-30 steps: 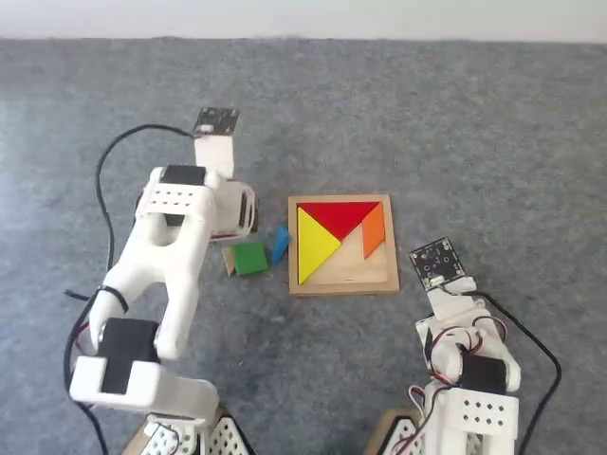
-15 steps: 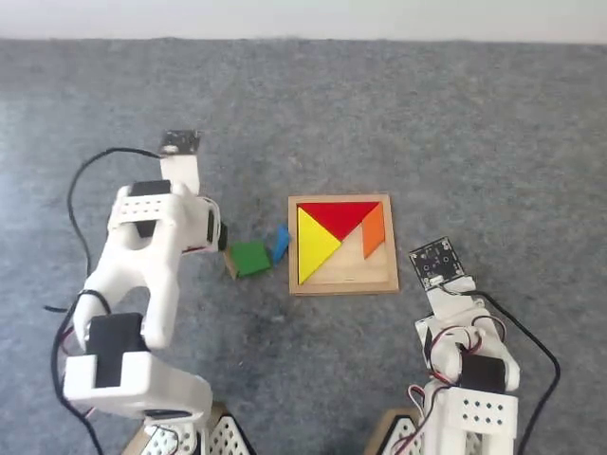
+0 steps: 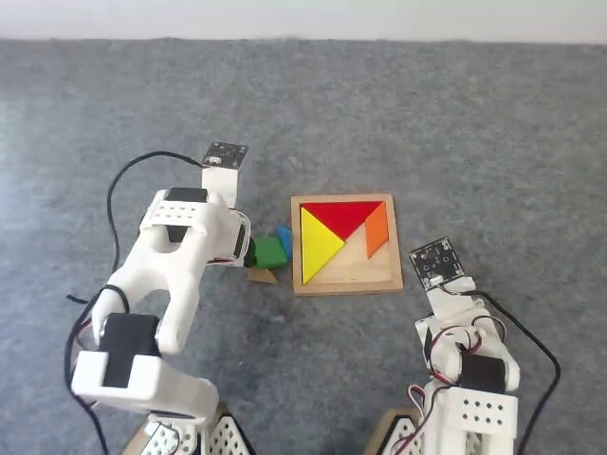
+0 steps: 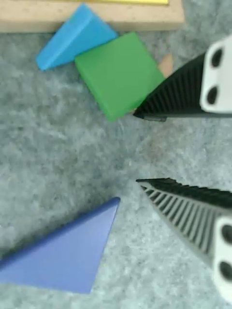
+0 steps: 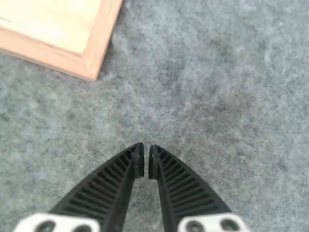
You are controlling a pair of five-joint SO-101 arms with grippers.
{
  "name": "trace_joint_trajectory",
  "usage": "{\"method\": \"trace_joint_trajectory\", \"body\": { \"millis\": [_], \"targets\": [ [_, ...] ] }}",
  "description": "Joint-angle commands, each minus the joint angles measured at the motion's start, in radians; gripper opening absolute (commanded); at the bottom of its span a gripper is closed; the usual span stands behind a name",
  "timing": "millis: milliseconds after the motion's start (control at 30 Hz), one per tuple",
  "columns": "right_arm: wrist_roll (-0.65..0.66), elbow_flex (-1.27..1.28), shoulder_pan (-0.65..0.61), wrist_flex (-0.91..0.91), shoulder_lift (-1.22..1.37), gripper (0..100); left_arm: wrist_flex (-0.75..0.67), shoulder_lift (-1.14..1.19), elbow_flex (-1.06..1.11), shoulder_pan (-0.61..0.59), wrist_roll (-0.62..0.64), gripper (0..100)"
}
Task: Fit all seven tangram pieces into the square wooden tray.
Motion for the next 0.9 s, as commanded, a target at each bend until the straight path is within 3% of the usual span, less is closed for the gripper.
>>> {"method": "trace_joint_trajectory", "body": {
  "millis": [0,233,400,633,867],
  "targets": [
    [-0.011,-0.021,-0.01,-0.013,-0.01,3.7,0.057,-0.018,-0.065,0.017,0.04,19],
    [-0.011,-0.021,-0.012,-0.013,-0.01,3.7,0.101,-0.035,-0.12,0.009,0.109,19],
    [-0.011,-0.021,-0.012,-0.013,-0.01,3.7,0.08,-0.221,-0.041,0.032,0.086,19],
    [-0.011,-0.021,-0.012,-0.013,-0.01,3.7,-0.023,-0.534,0.219,0.253,-0.043,19],
    [-0.011,-0.021,-0.012,-0.013,-0.01,3.7,-0.074,-0.39,0.22,0.272,-0.054,19]
  ]
}}
